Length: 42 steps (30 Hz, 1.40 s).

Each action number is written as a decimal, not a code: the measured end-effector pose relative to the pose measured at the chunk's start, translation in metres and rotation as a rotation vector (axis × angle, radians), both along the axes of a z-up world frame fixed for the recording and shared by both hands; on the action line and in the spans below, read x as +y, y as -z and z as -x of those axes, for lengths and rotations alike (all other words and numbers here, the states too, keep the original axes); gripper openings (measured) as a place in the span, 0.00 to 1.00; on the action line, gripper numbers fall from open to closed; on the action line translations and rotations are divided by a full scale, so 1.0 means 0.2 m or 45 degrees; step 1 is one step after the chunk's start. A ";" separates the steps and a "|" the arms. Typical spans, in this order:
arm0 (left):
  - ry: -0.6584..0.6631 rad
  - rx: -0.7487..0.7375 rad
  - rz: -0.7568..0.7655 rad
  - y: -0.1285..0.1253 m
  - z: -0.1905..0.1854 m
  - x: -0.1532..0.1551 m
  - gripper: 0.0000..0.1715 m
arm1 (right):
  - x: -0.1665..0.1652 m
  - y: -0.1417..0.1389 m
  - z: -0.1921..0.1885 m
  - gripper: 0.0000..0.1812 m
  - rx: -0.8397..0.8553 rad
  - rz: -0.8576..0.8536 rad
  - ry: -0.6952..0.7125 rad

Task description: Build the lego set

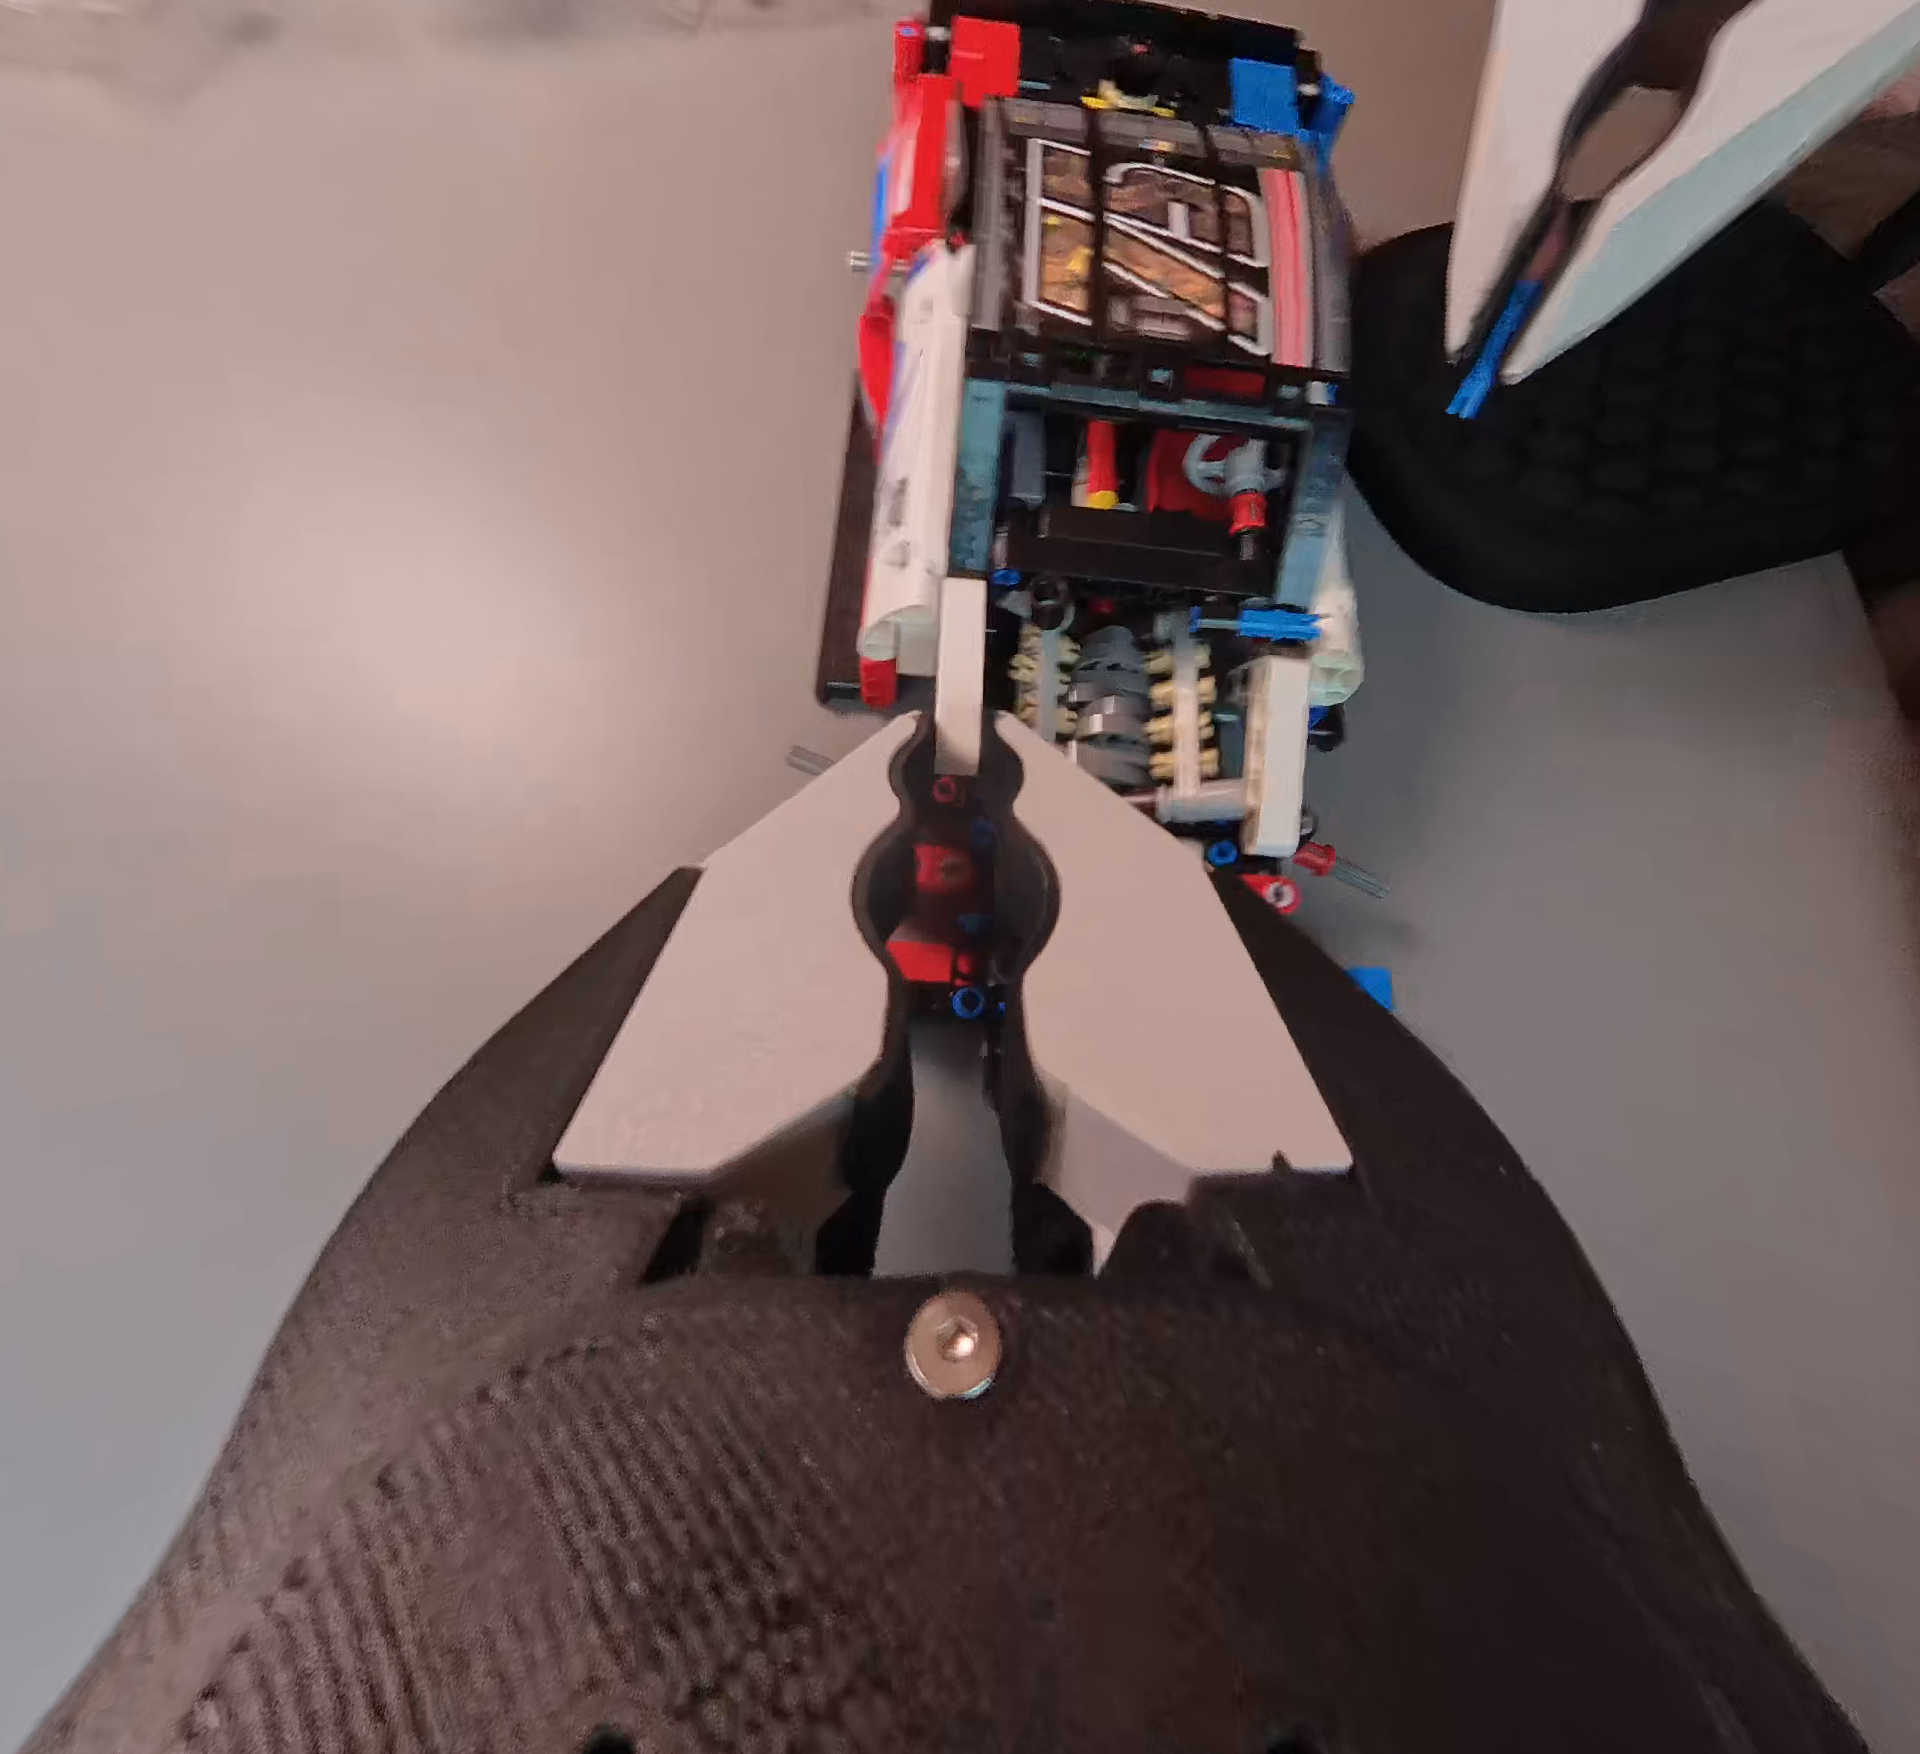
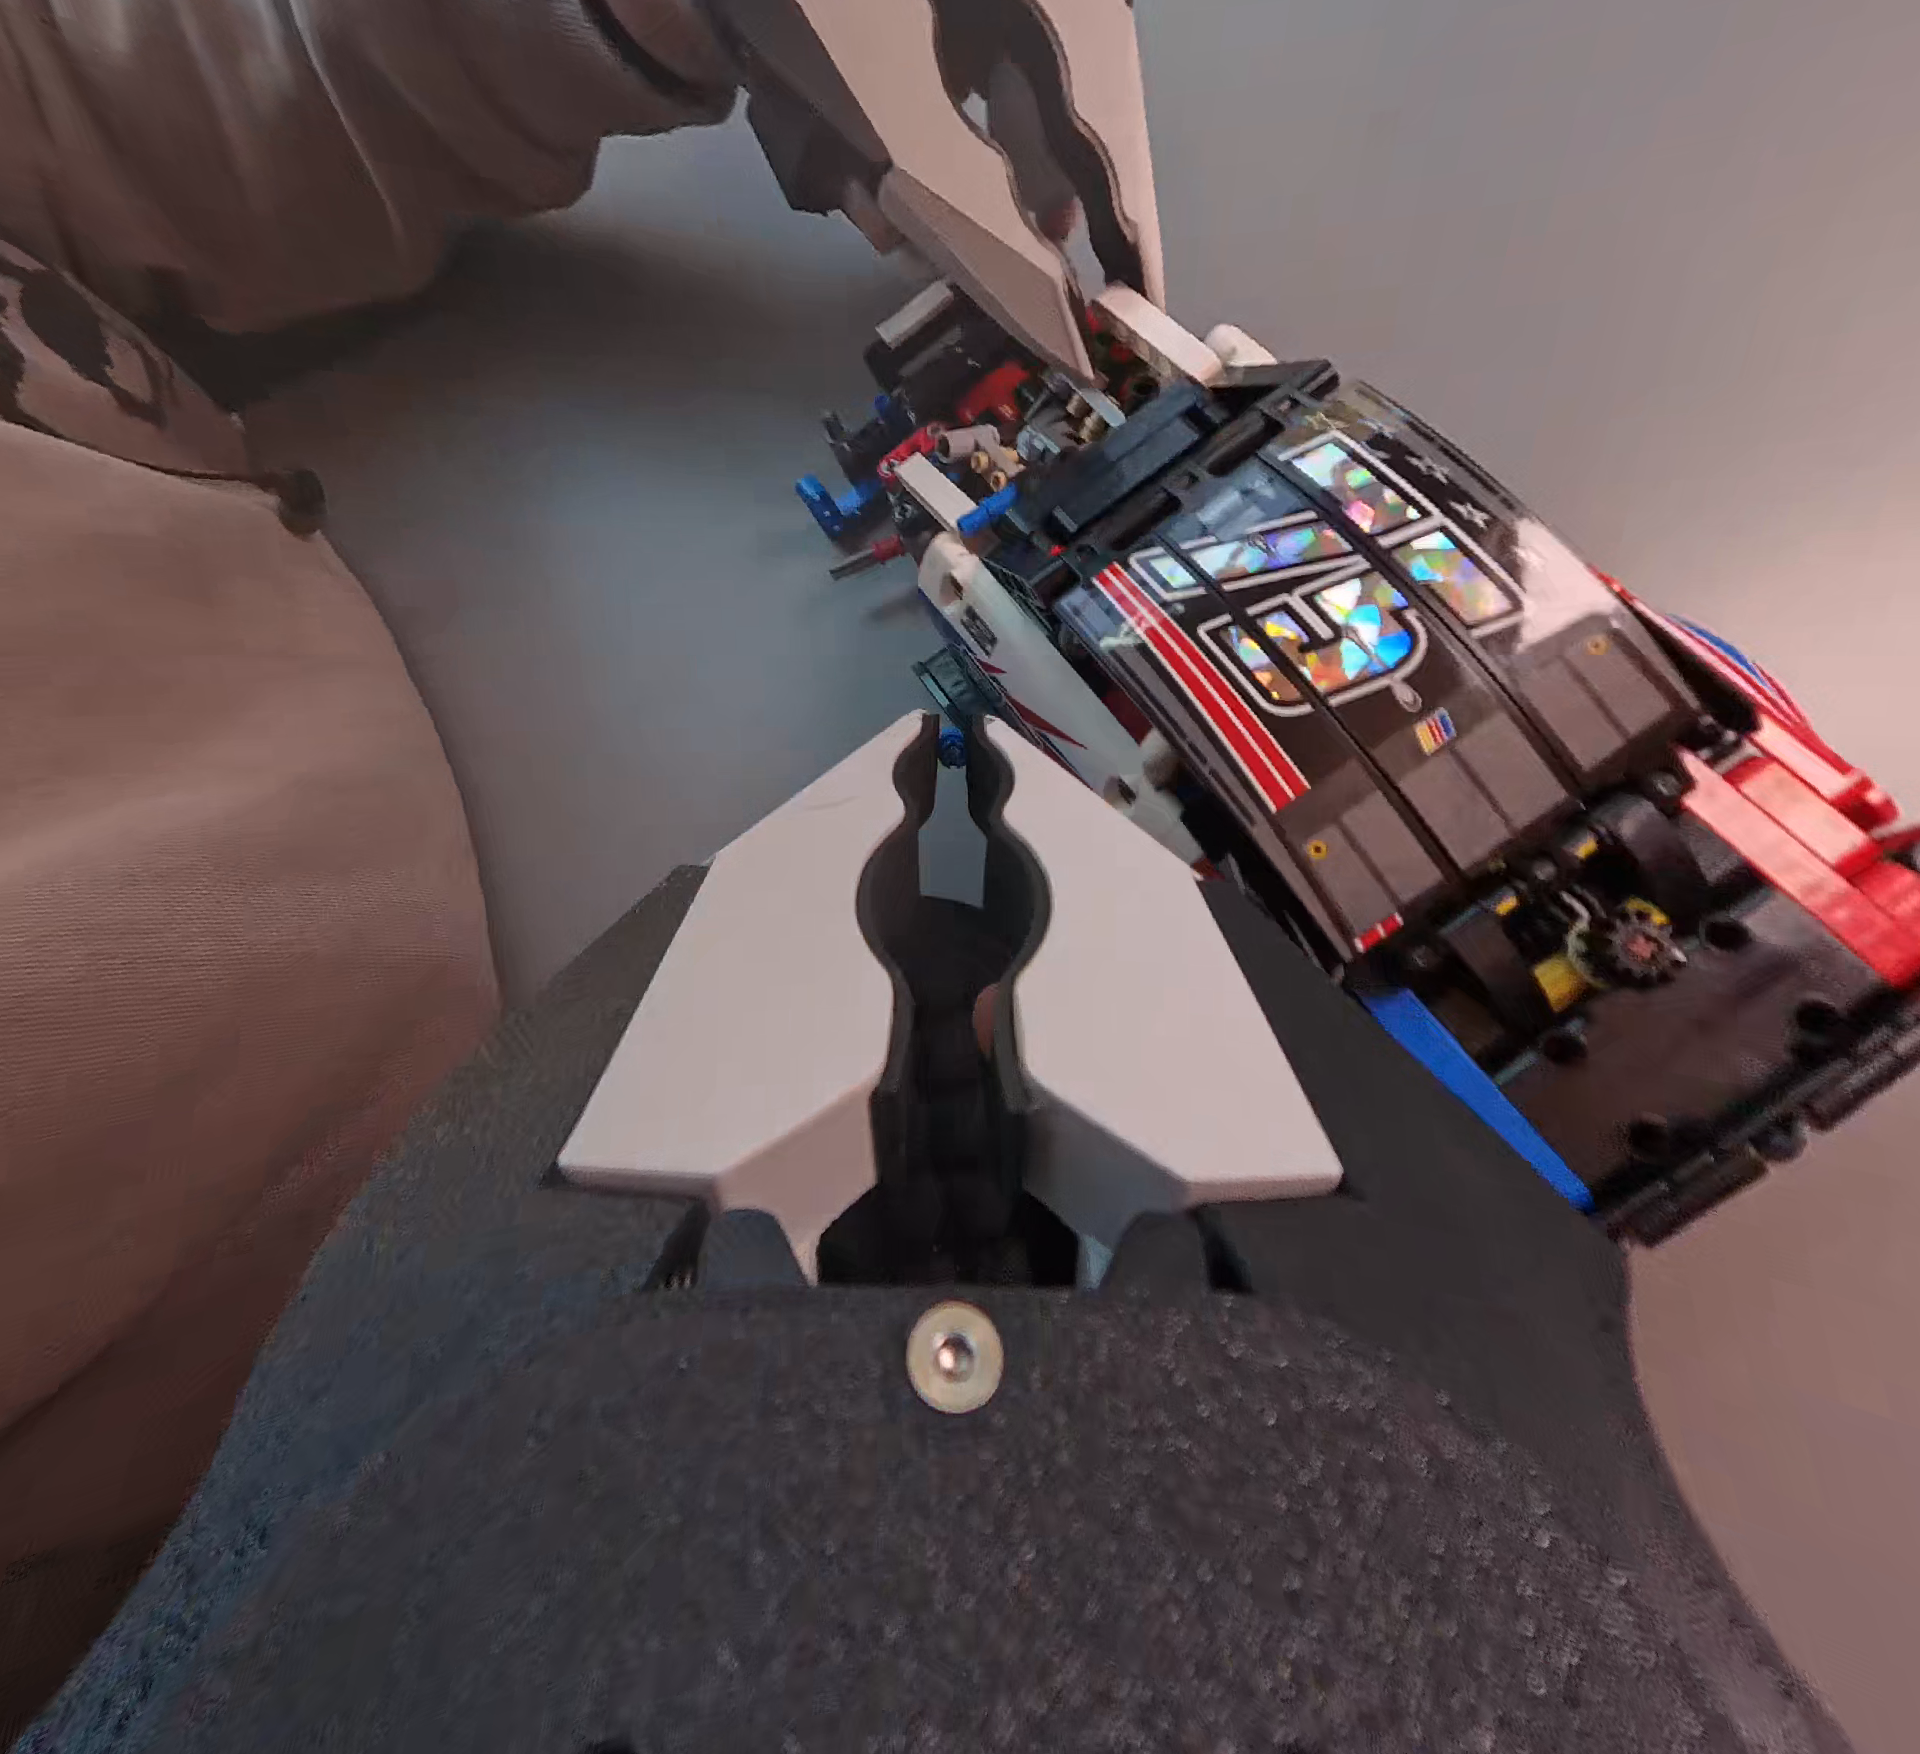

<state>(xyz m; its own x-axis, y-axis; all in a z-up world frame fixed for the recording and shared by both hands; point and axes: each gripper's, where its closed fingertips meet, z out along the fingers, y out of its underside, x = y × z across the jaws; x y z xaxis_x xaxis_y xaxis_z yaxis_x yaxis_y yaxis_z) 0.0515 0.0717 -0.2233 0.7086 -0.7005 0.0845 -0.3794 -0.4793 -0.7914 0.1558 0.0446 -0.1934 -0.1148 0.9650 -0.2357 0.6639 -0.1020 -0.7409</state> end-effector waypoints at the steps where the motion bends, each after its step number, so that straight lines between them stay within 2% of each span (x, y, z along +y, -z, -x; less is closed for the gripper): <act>1: -0.007 0.028 -0.009 0.01 0.01 0.00 0.04 | 0.02 0.02 -0.02 0.02 -0.016 -0.022 0.052; 5: -0.096 0.122 -0.069 0.01 0.01 -0.04 0.04 | 0.14 0.10 -0.07 0.02 -0.086 -0.159 0.184; 10: -0.284 0.088 -0.035 0.01 0.06 -0.16 0.04 | 0.21 0.09 0.04 0.01 -0.005 -0.243 0.209; 13: -0.393 0.077 -0.058 0.00 0.08 -0.26 0.05 | 0.21 0.09 0.15 0.01 0.023 -0.274 0.133; 18: -0.455 0.007 -0.082 -0.01 0.02 -0.43 0.08 | 0.22 0.09 0.35 0.01 0.090 -0.304 -0.025; 21: -0.436 0.024 -0.104 -0.01 -0.05 -0.49 0.15 | 0.19 0.09 0.47 0.01 0.147 -0.286 -0.155; 22: -0.408 0.015 -0.086 0.00 -0.08 -0.51 0.15 | 0.18 0.09 0.51 0.01 0.170 -0.282 -0.197; 23: -0.355 -0.016 -0.054 0.00 -0.12 -0.53 0.19 | 0.17 0.09 0.55 0.01 0.192 -0.295 -0.225; 26: -0.285 -0.131 0.011 -0.02 -0.19 -0.55 0.21 | 0.14 0.08 0.64 0.01 0.243 -0.304 -0.300; 28: -0.195 -0.147 0.018 -0.04 -0.22 -0.57 0.21 | 0.16 0.05 0.68 0.01 0.280 -0.275 -0.277; 34: -0.143 -0.030 -0.199 -0.18 -0.04 -0.51 0.14 | 0.22 -0.12 0.56 0.01 0.384 -0.171 -0.181; 38: -0.133 0.058 -0.252 -0.20 0.07 -0.43 0.15 | 0.07 -0.16 0.47 0.01 0.437 -0.074 -0.246; 42: -0.022 0.171 -0.337 -0.27 0.12 -0.38 0.14 | -0.08 -0.17 0.42 0.01 0.471 -0.051 -0.325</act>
<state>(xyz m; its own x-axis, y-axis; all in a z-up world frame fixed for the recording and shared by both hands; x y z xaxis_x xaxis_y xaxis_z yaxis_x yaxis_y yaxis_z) 0.0277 -0.0039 -0.1697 0.7133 -0.6732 -0.1952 -0.4829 -0.2702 -0.8330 0.0717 0.0294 -0.1585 -0.4195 0.9026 -0.0969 0.3538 0.0643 -0.9331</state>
